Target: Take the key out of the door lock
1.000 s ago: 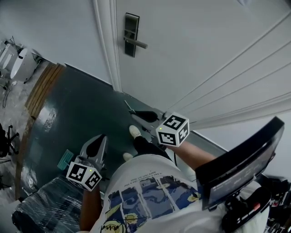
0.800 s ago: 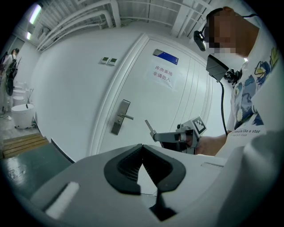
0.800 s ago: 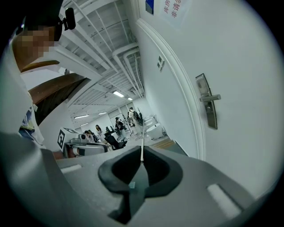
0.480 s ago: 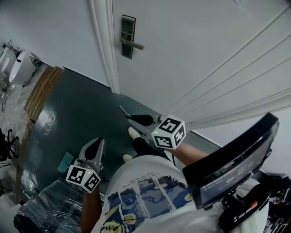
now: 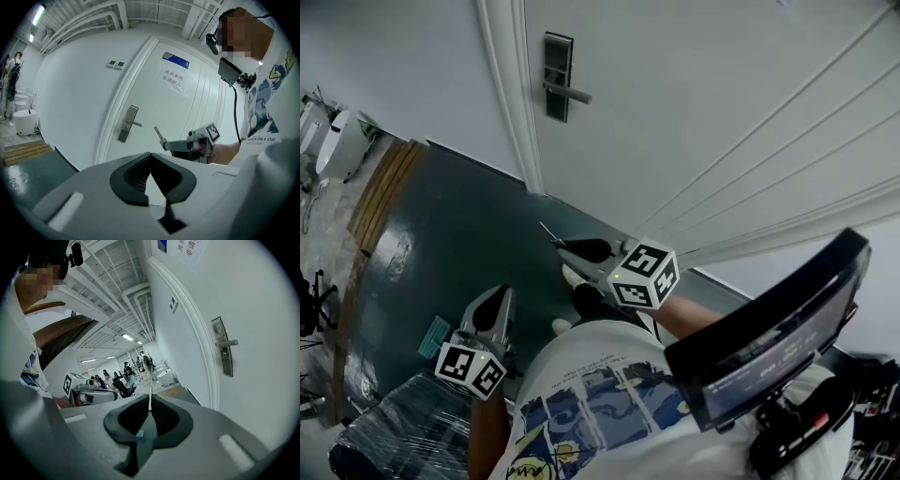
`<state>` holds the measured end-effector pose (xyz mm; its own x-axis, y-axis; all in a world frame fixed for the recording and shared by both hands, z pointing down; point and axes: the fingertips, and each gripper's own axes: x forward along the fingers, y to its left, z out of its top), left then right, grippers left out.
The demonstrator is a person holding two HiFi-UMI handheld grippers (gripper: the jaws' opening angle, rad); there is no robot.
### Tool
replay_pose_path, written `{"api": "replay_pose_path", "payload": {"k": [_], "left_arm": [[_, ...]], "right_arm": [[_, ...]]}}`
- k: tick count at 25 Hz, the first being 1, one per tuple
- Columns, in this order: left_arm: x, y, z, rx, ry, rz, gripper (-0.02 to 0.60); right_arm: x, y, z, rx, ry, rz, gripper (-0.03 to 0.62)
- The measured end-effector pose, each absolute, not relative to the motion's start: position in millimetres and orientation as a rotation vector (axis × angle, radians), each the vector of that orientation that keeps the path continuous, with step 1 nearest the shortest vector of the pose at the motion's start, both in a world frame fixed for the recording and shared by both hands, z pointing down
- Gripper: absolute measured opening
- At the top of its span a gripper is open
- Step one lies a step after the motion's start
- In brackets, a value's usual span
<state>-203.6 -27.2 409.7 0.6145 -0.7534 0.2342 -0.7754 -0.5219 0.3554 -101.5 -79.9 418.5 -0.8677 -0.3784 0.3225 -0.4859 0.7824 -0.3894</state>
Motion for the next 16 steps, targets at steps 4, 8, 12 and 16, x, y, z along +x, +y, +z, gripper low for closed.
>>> {"api": "replay_pose_path", "payload": {"k": [4,8,12,16], "left_arm": [[-203.9,-25.5,410.7,2.405,-1.219,0.085,0.005],[-204.8,-21.8,411.3,2.409,-1.22,0.084,0.005],[-205.8,-19.0,413.3,2.415,-1.213,0.081,0.005],[-204.6,-19.0,415.2,2.411,-1.21,0.081,0.005]], "right_arm": [[-102.5,-77.9,421.9,0.673,-2.746,0.69,0.021],[-103.0,-73.5,424.0,0.676,-2.746,0.686,0.021],[-104.2,-72.2,425.5,0.681,-2.744,0.689,0.021],[-102.9,-72.8,428.3,0.681,-2.738,0.691,0.021]]}}
